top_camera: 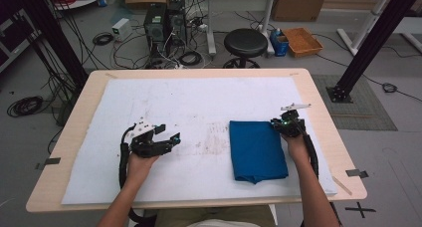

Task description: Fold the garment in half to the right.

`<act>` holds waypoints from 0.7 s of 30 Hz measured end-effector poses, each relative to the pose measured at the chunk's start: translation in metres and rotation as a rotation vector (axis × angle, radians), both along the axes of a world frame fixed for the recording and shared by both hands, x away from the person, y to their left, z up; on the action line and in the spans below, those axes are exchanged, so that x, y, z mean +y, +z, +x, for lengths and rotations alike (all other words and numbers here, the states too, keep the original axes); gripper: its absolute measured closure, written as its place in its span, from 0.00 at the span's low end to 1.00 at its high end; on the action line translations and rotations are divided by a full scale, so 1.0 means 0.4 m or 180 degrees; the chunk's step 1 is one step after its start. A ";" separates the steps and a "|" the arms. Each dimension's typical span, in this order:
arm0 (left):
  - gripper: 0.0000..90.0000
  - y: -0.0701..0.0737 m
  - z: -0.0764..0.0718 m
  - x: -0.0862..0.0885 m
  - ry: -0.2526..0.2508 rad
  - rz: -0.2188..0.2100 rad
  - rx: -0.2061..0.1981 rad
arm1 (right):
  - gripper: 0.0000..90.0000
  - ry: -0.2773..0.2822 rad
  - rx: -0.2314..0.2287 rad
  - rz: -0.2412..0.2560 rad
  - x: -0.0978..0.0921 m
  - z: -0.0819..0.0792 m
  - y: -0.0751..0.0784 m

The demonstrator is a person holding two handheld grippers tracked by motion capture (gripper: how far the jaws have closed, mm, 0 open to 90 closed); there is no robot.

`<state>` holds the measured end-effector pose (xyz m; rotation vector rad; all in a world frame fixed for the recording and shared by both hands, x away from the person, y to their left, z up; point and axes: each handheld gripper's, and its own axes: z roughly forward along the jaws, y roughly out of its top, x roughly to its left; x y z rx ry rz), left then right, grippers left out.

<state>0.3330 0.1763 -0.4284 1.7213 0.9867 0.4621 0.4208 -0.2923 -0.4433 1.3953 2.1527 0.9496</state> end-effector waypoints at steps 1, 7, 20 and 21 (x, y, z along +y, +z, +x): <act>0.33 0.000 0.000 0.000 -0.0004 -0.0002 0.0004 | 0.87 -0.0069 -0.0019 0.0050 -0.008 -0.001 0.004; 0.33 0.001 0.000 -0.001 0.0011 0.0009 -0.0014 | 0.68 0.0293 -0.0343 0.0365 0.015 -0.066 0.066; 0.33 0.002 -0.002 -0.005 -0.0022 0.0027 0.0006 | 0.86 0.2216 0.0283 0.0028 0.247 -0.271 0.015; 0.33 0.002 -0.001 -0.005 -0.0025 0.0025 0.0007 | 0.86 0.2217 0.0265 0.0026 0.254 -0.273 0.008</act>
